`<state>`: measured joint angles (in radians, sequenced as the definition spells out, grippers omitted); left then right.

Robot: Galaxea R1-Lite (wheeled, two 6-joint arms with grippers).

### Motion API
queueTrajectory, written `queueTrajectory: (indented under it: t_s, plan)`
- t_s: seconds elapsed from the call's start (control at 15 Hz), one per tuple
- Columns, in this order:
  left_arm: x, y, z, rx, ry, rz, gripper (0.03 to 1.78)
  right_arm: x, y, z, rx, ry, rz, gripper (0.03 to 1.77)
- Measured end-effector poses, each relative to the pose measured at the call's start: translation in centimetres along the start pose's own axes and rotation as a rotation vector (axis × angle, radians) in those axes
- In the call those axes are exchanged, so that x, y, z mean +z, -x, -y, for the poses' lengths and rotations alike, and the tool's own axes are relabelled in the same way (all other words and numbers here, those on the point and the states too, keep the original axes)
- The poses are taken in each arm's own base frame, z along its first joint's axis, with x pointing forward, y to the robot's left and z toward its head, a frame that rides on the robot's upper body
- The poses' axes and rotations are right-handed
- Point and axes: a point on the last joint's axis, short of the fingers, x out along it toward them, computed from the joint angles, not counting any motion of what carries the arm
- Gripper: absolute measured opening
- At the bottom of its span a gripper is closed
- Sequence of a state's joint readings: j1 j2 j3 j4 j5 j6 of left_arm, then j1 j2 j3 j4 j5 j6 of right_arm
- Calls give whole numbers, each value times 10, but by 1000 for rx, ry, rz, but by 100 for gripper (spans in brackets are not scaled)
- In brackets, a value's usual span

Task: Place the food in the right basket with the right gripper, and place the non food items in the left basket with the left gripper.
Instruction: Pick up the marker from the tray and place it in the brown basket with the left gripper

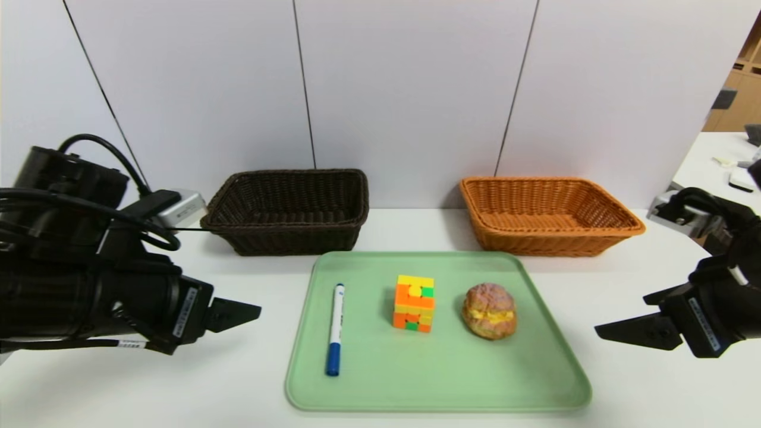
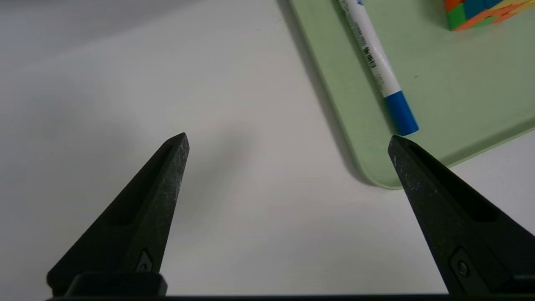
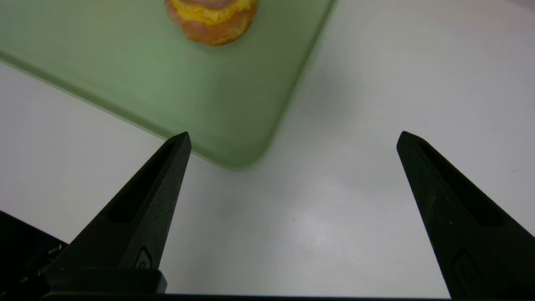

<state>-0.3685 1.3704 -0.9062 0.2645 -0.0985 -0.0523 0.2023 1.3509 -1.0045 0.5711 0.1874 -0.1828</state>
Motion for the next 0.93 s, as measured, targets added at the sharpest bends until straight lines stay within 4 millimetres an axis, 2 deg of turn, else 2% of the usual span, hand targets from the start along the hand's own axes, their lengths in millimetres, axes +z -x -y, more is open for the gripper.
queueTrajectory:
  t_s: [0.2, 0.4, 0.67, 0.93]
  plan:
    - [7, -21, 24, -36, 47, -46, 169, 12, -16, -9, 45, 7, -38, 170]
    - [9, -34, 48, -17, 57, -69, 169, 18, -23, -10, 53, -1, -49, 170]
    - [14, -45, 64, -20, 106, -79, 169, 19, -25, -10, 51, -58, -54, 170]
    - [12, -61, 81, 55, 156, -87, 169, 19, -24, -9, 18, -81, -55, 170]
